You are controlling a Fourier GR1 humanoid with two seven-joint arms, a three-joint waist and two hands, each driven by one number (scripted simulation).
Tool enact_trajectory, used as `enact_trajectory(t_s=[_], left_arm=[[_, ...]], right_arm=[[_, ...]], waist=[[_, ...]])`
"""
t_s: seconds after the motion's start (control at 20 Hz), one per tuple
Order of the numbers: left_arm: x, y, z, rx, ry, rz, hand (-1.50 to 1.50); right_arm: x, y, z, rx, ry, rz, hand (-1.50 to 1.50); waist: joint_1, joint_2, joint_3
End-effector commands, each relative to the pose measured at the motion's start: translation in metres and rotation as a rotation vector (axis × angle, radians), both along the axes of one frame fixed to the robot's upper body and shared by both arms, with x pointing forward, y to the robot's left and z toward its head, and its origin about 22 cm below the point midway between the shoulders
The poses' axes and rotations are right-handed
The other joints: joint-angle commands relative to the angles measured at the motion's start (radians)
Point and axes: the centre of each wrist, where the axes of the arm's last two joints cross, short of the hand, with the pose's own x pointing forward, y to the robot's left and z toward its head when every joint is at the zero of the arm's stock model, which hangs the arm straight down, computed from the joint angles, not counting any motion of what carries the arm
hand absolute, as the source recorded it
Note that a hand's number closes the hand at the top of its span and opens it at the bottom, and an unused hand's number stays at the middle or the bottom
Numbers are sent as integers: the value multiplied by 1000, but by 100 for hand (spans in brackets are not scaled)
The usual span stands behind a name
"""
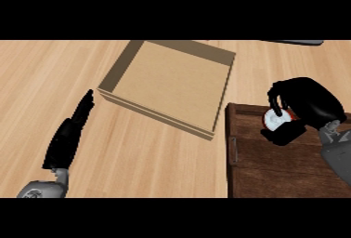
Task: Pick the can from the tray and place it in the cardboard box
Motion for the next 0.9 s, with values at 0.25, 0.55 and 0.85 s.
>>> enact_trajectory(t_s=[0.25,0.55,0.85], left_arm=[[3,13,-4,16,24,38,0],[0,11,-4,0,36,35,0],[-6,8,-14,-1,45,65,0]], right_arm=[[68,-38,13,97,-163,227,150],[97,-10,33,511,-207,446,150],[128,37,54,663,-146,633,150]], waist=[[-45,-17,-3],[-55,-24,-3],[-86,-35,-6]])
